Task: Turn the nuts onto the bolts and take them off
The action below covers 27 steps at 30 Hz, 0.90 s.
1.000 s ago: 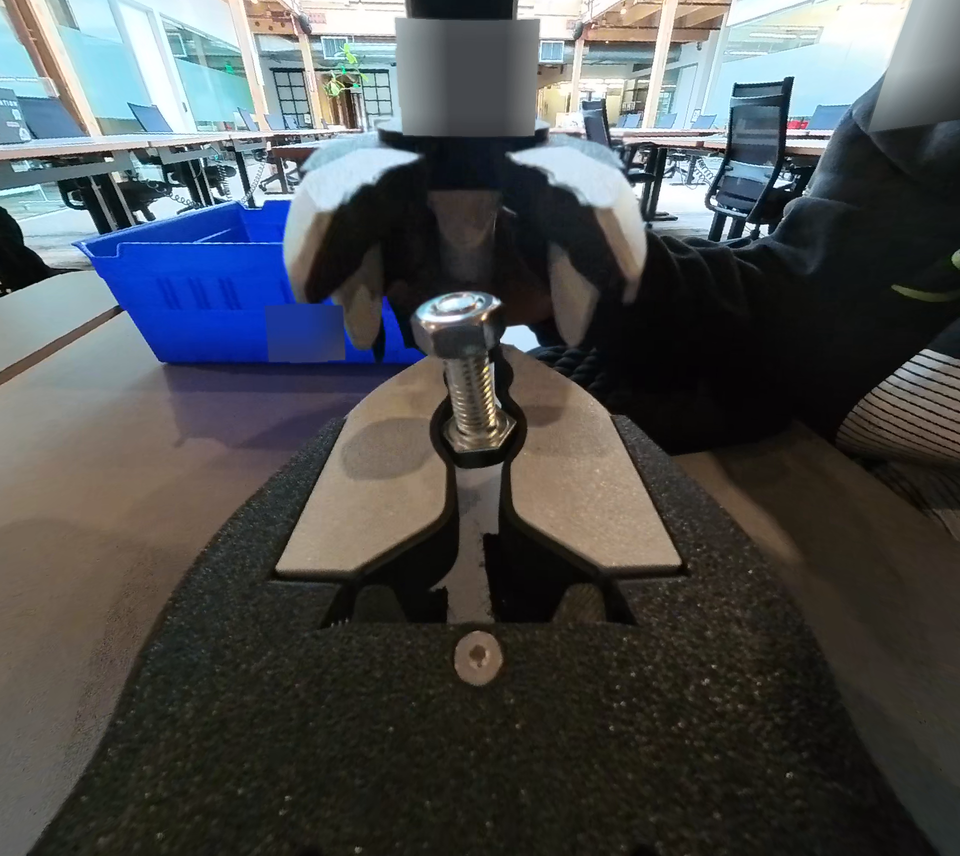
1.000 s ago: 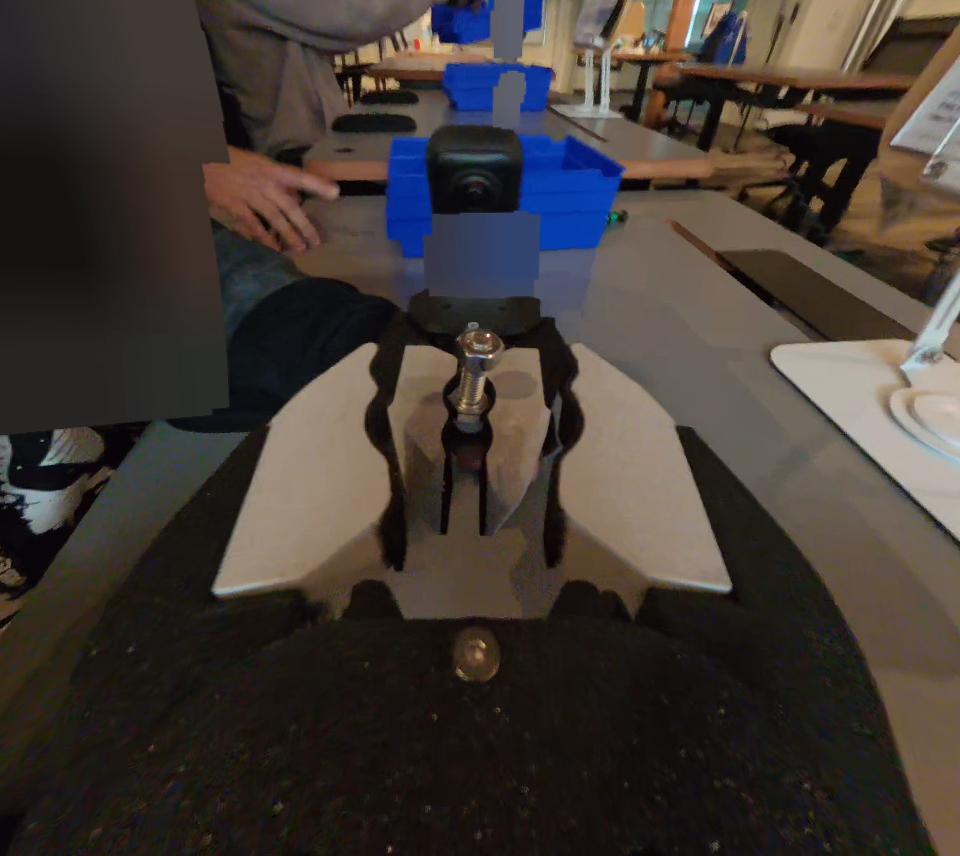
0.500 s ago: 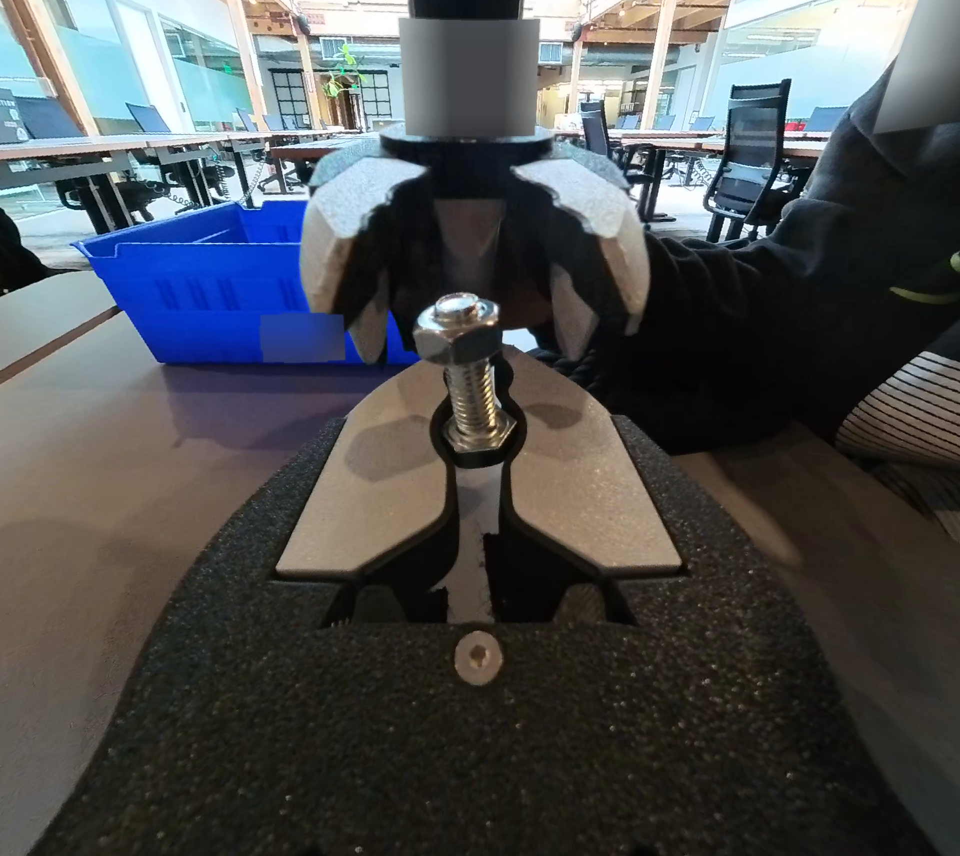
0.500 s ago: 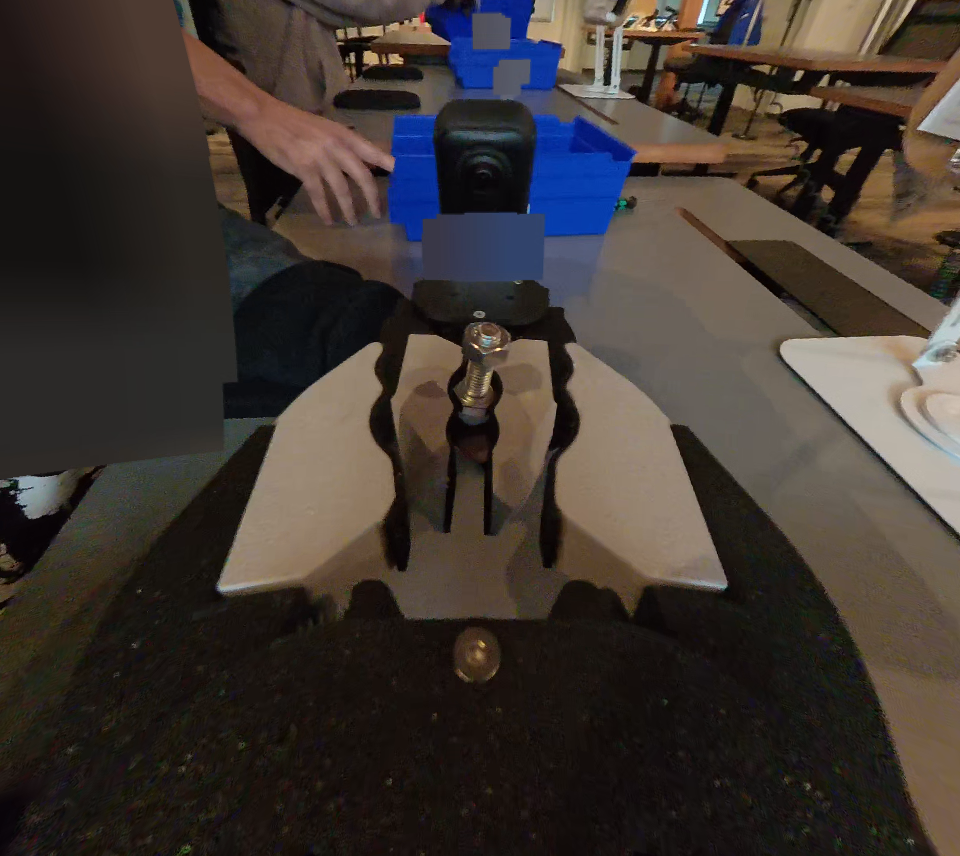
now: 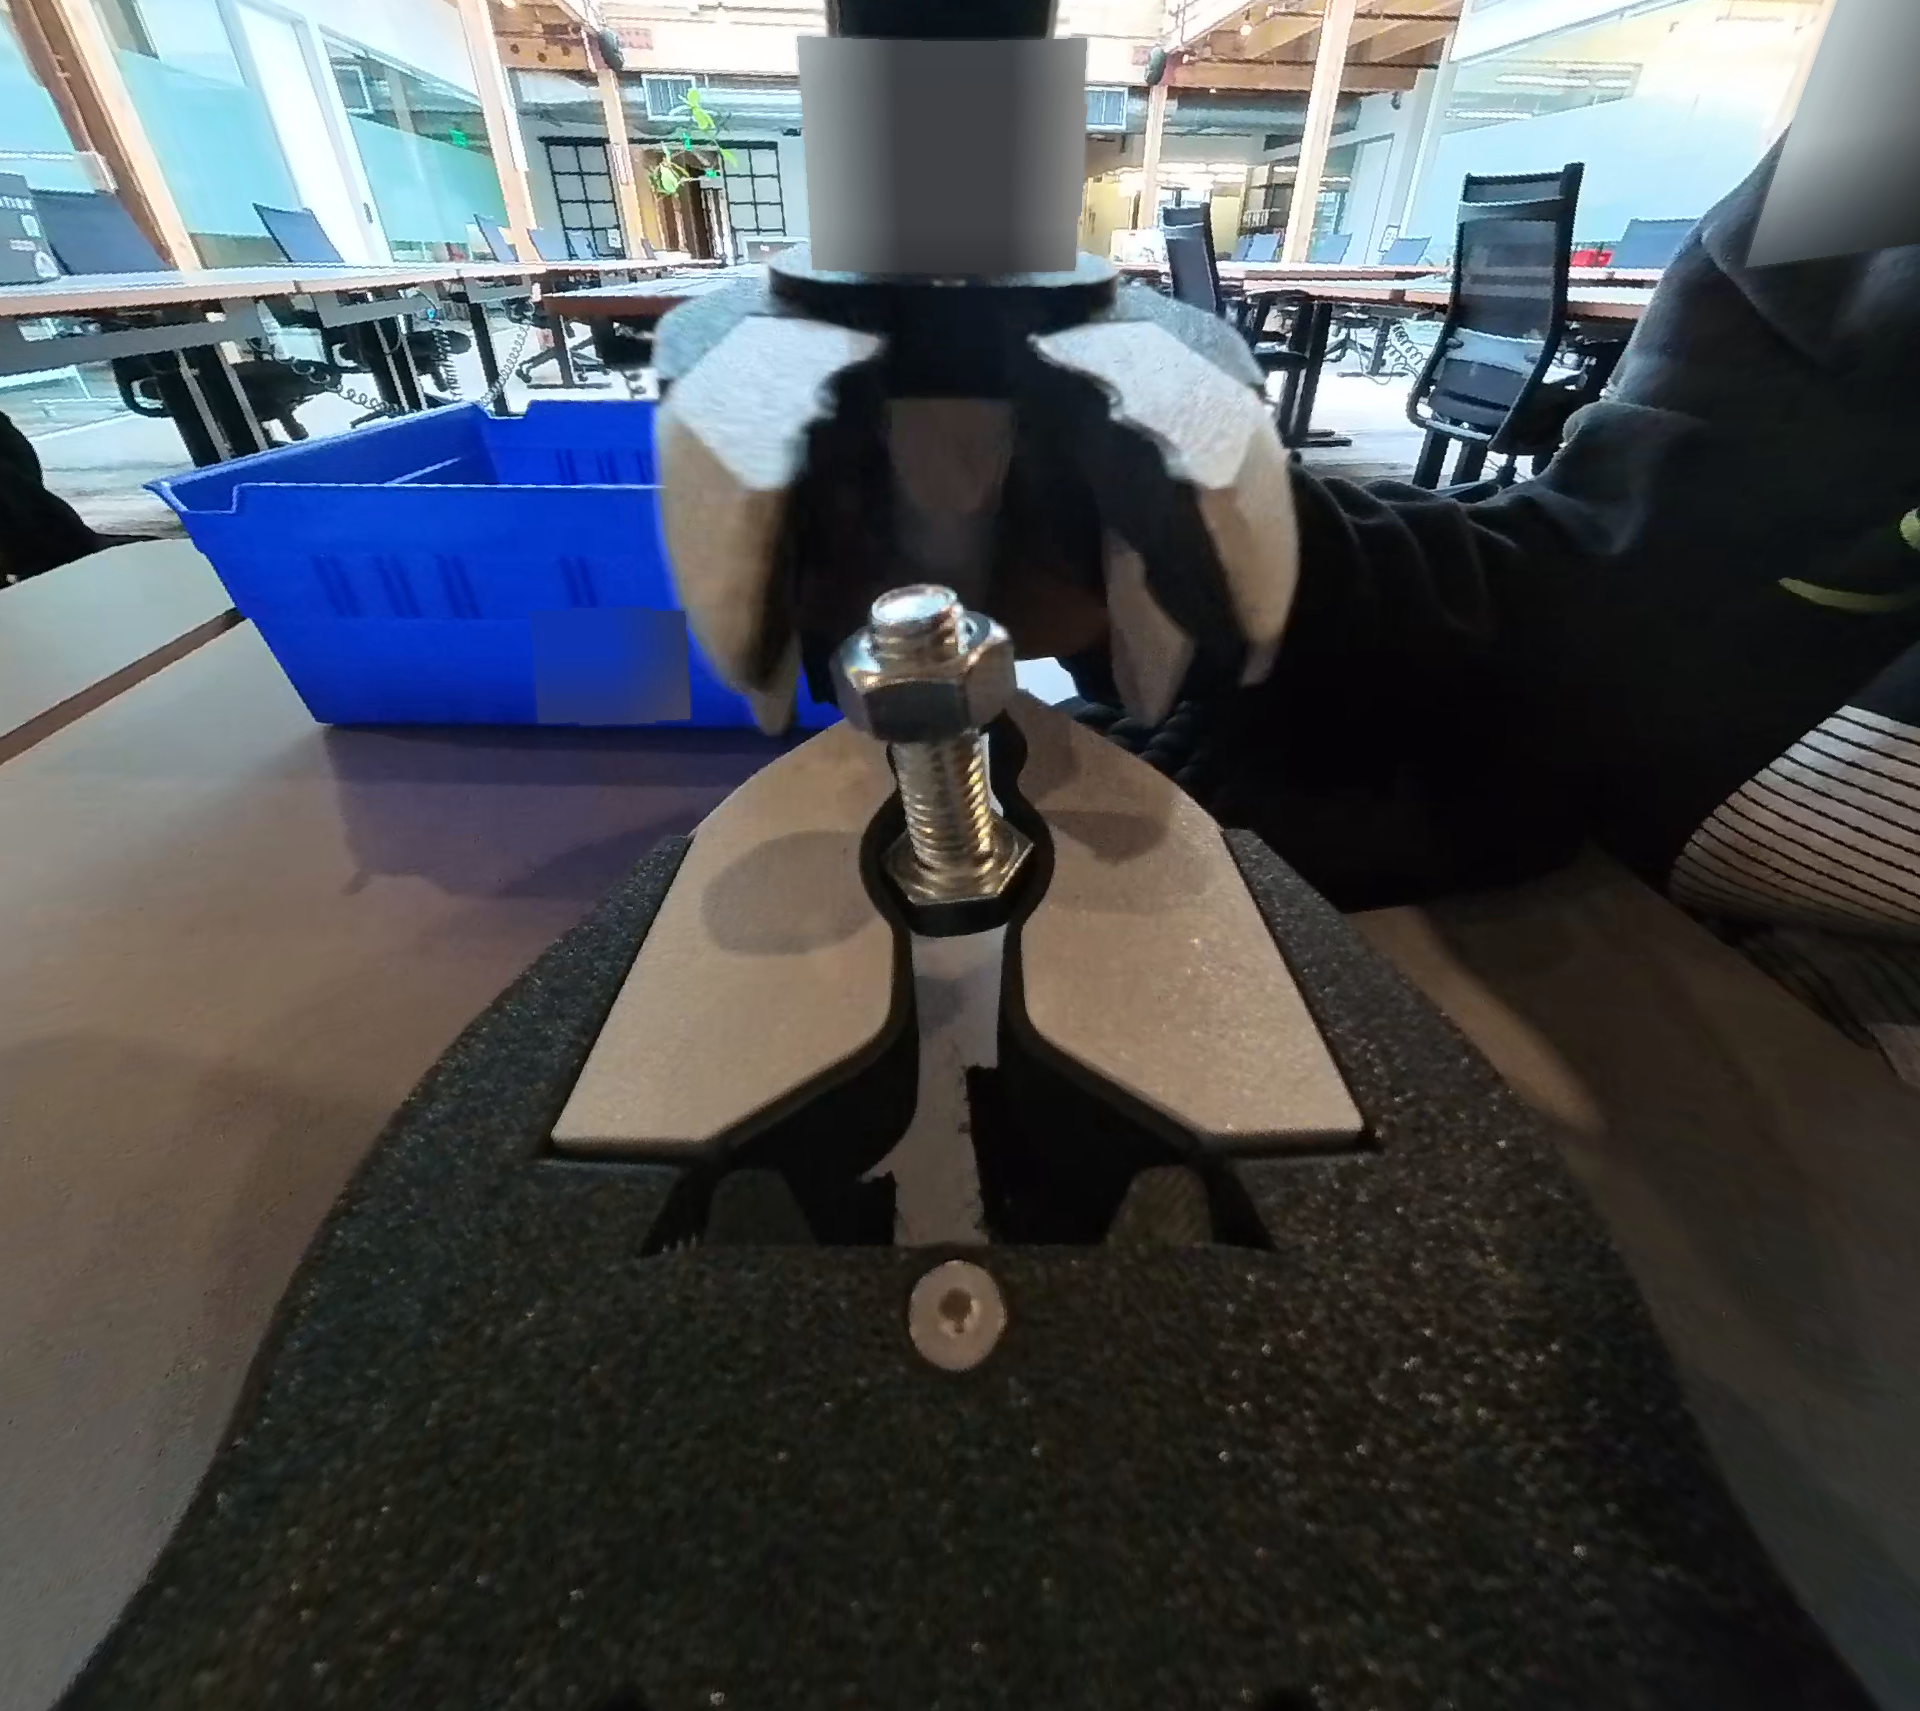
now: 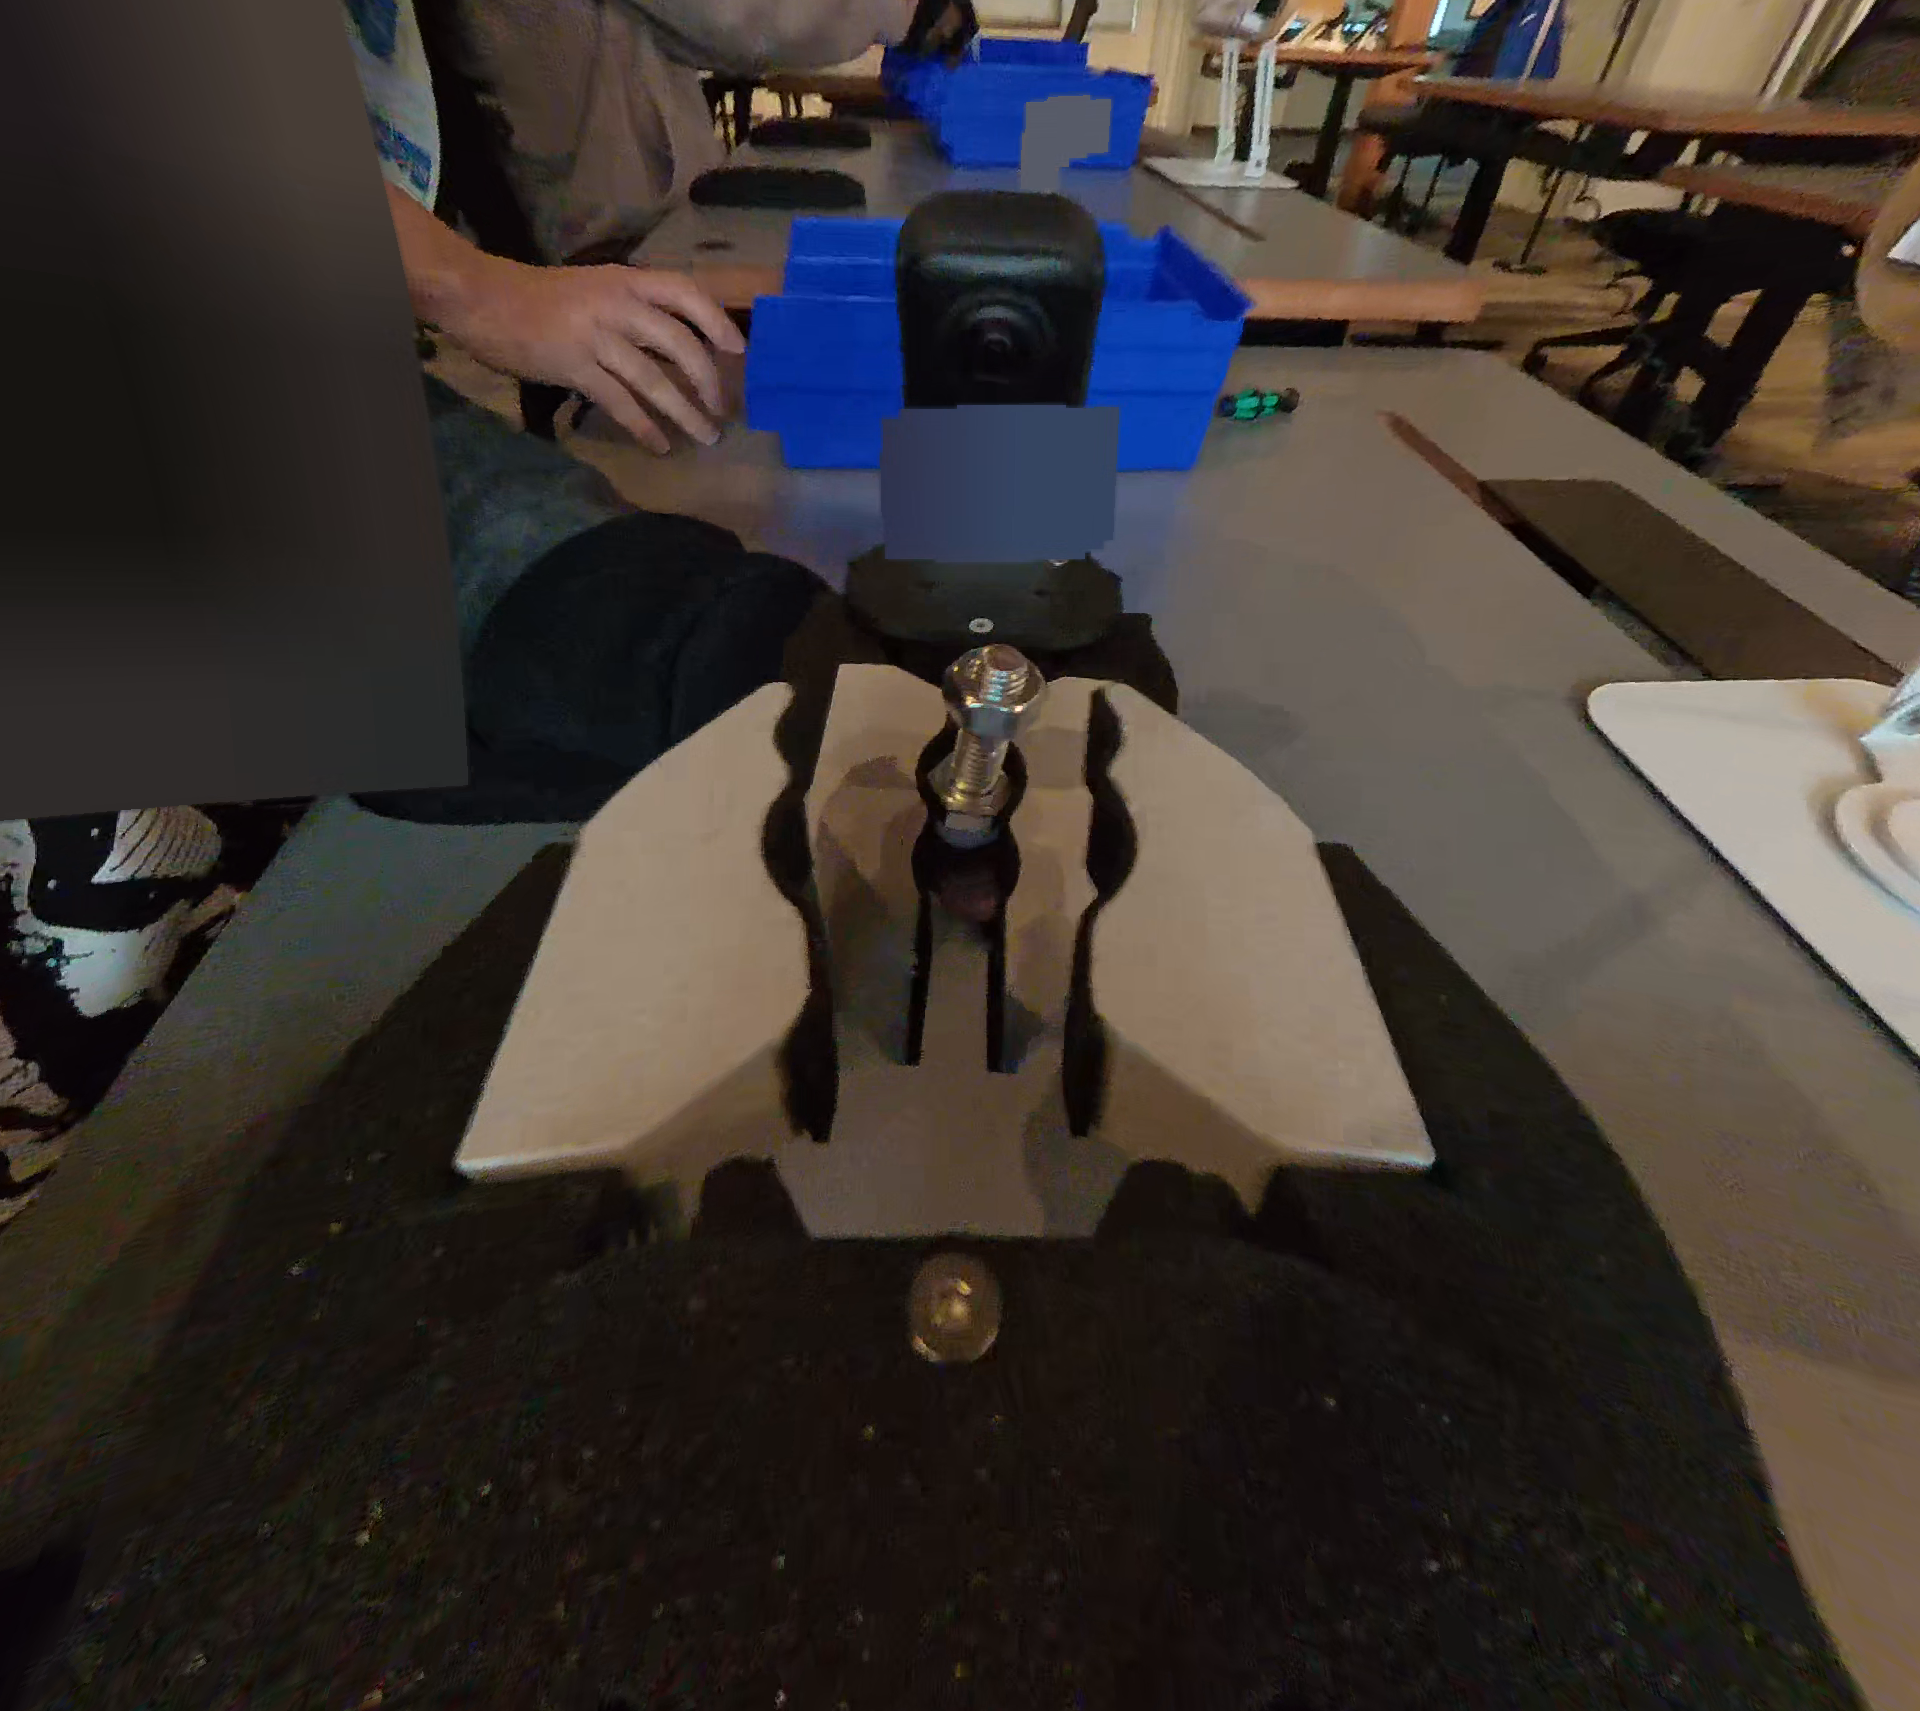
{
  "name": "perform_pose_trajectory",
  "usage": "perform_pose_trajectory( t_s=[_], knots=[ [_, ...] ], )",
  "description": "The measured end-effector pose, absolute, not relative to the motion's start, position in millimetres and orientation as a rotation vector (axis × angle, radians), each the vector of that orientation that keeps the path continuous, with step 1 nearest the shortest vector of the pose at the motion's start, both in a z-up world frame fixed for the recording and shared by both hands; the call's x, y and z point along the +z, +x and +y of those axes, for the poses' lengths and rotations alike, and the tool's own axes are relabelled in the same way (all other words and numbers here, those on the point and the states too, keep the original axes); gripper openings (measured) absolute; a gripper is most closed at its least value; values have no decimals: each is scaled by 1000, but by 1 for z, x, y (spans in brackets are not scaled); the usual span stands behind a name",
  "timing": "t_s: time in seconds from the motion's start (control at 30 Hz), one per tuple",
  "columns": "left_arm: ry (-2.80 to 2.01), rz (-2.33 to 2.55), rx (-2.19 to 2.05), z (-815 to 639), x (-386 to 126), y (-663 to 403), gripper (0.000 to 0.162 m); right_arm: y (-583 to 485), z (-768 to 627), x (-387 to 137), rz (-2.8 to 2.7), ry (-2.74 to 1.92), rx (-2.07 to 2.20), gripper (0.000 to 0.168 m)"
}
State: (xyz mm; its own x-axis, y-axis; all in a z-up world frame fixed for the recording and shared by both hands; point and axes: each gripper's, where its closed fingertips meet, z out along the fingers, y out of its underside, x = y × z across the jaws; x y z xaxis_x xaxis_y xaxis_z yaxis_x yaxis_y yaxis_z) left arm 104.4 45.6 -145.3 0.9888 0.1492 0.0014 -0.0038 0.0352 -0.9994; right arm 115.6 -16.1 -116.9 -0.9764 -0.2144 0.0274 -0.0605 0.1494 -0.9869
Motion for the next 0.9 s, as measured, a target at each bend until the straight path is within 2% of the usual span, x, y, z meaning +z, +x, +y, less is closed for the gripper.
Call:
perform_pose_trajectory(
  t_s=[0.03, 0.07, 0.1, 0.13, 0.2, 0.27, 0.3, 0.33, 0.43, 0.5, 0.53, 0.57, 0.63, 0.73, 0.77, 0.83, 0.87, 0.9],
  knots=[
    [-1530, -115, 117, 45, -145, 105, 12, 118, -14, -118, 2294, -294, -1941, 36],
    [-1530, -113, 120, 46, -145, 105, 12, 116, -12, -117, 2298, -291, -1955, 29],
    [-1530, -116, 120, 45, -145, 104, 12, 118, -8, -115, 2274, -317, -1967, 9],
    [-1530, -118, 117, 45, -145, 104, 12, 121, -4, -109, 2214, -343, -1995, 0],
    [-1530, -117, 116, 46, -145, 104, 12, 117, -4, -103, 2182, -302, -2044, 6],
    [-1533, -115, 115, 46, -145, 105, 12, 109, -10, -107, 2237, -246, -2040, 39],
    [-1532, -115, 115, 46, -145, 105, 12, 108, -12, -111, 2266, -229, -2021, 50],
    [-1532, -115, 114, 46, -145, 105, 12, 109, -15, -115, 2285, -234, -1989, 53],
    [-1531, -116, 115, 46, -145, 105, 12, 116, -17, -119, 2294, -275, -1941, 50],
    [-1530, -112, 117, 46, -145, 105, 12, 116, -12, -119, 2301, -290, -1940, 29],
    [-1530, -115, 118, 46, -145, 105, 12, 117, -8, -116, 2285, -313, -1955, 9],
    [-1530, -117, 115, 46, -145, 105, 12, 121, -5, -111, 2222, -348, -1985, 0],
    [-1531, -117, 114, 46, -145, 105, 12, 117, -4, -104, 2181, -306, -2037, 6],
    [-1533, -115, 114, 46, -145, 105, 12, 108, -13, -114, 2285, -225, -1990, 54],
    [-1532, -115, 114, 46, -145, 105, 12, 109, -16, -118, 2303, -231, -1961, 58],
    [-1532, -116, 114, 46, -145, 105, 12, 116, -18, -123, 2312, -279, -1917, 52],
    [-1532, -117, 114, 46, -145, 105, 12, 119, -17, -123, 2314, -306, -1911, 41],
    [-1532, -112, 115, 46, -145, 105, 12, 117, -15, -122, 2327, -307, -1925, 37]
  ],
)
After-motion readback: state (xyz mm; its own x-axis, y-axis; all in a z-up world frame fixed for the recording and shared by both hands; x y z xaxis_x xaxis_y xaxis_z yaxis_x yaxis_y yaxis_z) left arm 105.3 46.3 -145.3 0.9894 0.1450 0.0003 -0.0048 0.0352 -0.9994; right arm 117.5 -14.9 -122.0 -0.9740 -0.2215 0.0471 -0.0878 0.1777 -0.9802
